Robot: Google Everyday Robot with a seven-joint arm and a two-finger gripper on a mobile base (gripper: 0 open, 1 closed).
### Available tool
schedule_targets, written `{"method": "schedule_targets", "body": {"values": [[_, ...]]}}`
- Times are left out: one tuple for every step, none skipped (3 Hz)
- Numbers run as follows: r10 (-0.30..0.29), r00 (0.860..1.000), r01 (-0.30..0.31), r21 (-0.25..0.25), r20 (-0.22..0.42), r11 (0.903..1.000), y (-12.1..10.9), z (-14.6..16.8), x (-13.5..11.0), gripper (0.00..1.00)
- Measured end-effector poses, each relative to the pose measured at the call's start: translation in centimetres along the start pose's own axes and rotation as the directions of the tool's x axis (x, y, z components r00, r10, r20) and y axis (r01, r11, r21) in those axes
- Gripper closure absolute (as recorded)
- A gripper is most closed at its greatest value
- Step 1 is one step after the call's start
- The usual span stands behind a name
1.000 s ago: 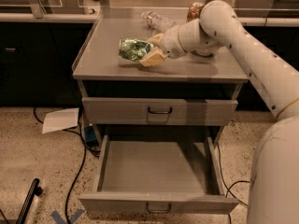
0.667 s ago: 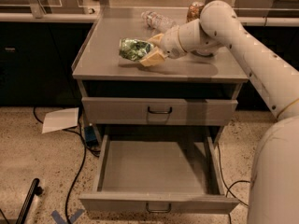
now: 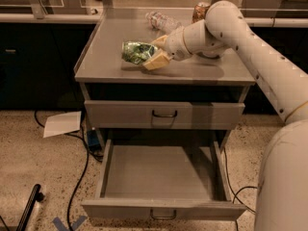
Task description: Pick green can from middle drawer and place on counter
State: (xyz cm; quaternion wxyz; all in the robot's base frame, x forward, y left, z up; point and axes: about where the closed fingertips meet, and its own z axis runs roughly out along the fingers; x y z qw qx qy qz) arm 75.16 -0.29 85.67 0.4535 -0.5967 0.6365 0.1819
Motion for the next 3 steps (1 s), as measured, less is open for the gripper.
{"method": "schedule_targets", "body": {"values": [[0.0, 1.0, 0.0, 0.0, 0.0, 1.0, 0.0, 0.0, 0.0, 0.11], [0.0, 1.0, 0.0, 0.0, 0.0, 1.0, 0.0, 0.01, 0.0, 0.0], [0.0, 1.0, 0.0, 0.0, 0.0, 1.0, 0.0, 0.01, 0.0, 0.0]]}}
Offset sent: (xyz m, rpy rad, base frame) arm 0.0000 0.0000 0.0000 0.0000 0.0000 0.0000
